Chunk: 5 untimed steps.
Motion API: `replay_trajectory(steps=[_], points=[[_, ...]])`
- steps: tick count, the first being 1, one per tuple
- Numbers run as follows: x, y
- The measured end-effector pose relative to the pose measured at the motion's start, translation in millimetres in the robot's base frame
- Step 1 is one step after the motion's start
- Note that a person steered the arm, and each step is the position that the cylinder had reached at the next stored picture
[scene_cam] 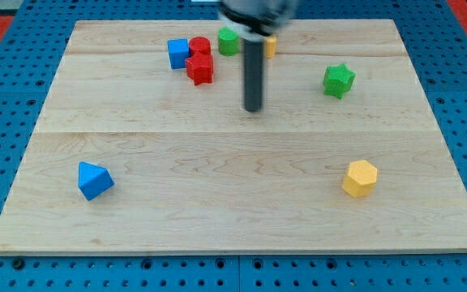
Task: Place the yellow hexagon below the green star
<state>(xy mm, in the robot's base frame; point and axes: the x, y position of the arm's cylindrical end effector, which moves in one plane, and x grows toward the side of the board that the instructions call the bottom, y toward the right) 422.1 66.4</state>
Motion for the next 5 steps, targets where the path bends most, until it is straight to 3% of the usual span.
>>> replay_trajectory(steps=[1, 2, 3, 4, 5], points=[[46, 106], [58, 147], [144, 107], [120, 62], [116, 108]])
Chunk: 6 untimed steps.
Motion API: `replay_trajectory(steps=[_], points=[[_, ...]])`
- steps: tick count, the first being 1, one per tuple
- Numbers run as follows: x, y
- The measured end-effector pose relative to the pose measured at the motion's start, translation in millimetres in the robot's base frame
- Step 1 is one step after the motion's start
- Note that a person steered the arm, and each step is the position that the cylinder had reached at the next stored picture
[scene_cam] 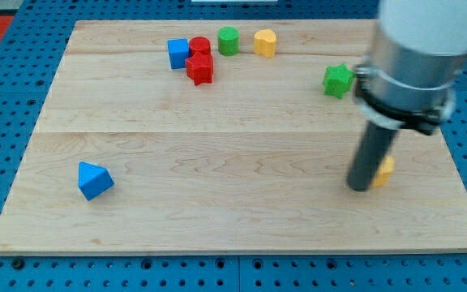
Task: Place the yellow hexagon below the green star
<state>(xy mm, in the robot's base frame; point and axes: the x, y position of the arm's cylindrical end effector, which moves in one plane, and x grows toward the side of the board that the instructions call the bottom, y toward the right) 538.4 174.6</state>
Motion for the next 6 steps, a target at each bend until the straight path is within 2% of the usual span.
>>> replay_trajectory(steps=[1, 2, 3, 4, 6], points=[[26, 20], [7, 52], [-22, 3], [-72, -33], [-71, 11]])
